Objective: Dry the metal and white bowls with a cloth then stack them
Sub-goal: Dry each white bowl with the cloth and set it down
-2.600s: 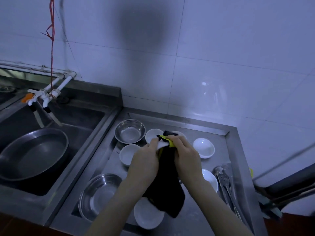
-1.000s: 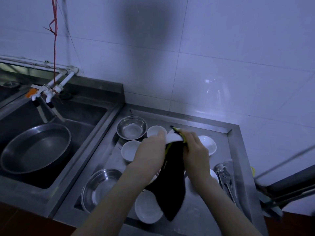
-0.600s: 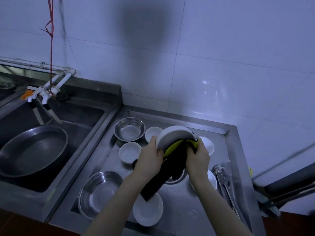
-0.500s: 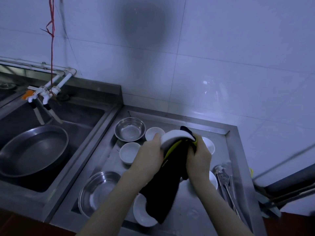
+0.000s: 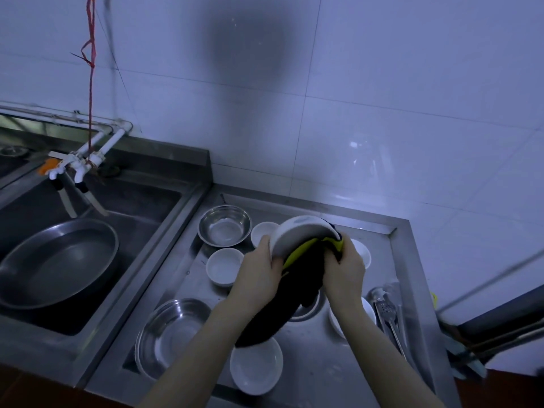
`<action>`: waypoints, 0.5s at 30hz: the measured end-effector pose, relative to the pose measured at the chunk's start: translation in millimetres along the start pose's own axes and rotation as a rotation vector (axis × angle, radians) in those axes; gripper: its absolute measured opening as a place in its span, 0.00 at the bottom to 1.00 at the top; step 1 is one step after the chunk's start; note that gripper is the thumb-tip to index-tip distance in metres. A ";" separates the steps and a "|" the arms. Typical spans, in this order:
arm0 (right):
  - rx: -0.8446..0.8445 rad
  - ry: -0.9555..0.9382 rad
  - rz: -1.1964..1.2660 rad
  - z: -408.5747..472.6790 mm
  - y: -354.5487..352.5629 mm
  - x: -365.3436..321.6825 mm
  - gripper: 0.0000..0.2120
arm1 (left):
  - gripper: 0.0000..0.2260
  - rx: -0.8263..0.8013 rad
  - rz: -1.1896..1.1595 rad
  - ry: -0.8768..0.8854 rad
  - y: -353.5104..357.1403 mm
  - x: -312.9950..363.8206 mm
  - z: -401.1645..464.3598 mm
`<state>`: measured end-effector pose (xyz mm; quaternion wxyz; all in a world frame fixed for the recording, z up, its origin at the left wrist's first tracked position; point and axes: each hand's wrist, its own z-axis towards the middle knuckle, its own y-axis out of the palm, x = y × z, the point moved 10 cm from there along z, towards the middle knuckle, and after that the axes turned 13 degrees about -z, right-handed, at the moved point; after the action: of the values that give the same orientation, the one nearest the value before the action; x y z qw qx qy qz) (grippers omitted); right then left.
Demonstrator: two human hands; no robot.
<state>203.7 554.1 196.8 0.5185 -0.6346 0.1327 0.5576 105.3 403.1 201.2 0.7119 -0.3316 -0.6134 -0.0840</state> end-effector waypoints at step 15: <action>0.243 -0.321 -0.280 -6.6 -19.7 -27.8 0.21 | 0.18 0.159 -0.202 -0.160 -23.2 3.7 -12.9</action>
<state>212.6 545.8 229.3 0.6777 -0.4829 0.0256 0.5540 104.5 379.0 212.9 0.6725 -0.2165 -0.7032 -0.0796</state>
